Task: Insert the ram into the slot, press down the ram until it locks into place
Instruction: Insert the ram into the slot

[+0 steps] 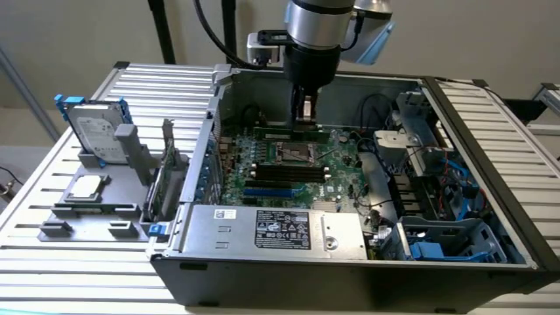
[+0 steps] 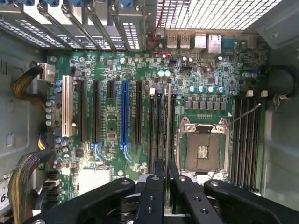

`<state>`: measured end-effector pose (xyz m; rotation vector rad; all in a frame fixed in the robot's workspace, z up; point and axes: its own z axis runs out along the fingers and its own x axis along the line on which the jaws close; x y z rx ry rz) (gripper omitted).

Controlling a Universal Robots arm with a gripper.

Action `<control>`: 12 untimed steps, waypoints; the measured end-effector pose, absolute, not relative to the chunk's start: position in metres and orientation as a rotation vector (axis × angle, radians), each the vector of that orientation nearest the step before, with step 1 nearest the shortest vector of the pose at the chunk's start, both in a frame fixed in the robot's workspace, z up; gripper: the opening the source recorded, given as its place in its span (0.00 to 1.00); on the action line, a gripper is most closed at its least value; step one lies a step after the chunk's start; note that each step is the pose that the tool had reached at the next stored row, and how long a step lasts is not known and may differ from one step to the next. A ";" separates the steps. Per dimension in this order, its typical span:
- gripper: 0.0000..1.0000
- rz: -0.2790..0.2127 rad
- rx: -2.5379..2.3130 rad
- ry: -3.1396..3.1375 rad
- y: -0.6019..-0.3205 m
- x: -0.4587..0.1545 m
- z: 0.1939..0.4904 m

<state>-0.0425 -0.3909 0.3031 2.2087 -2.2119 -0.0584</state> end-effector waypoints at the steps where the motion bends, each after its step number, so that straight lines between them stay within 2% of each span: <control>1: 0.14 -0.058 2.208 -2.212 -0.392 -0.042 0.301; 12: 0.14 -0.058 2.206 -2.214 -0.403 -0.041 0.281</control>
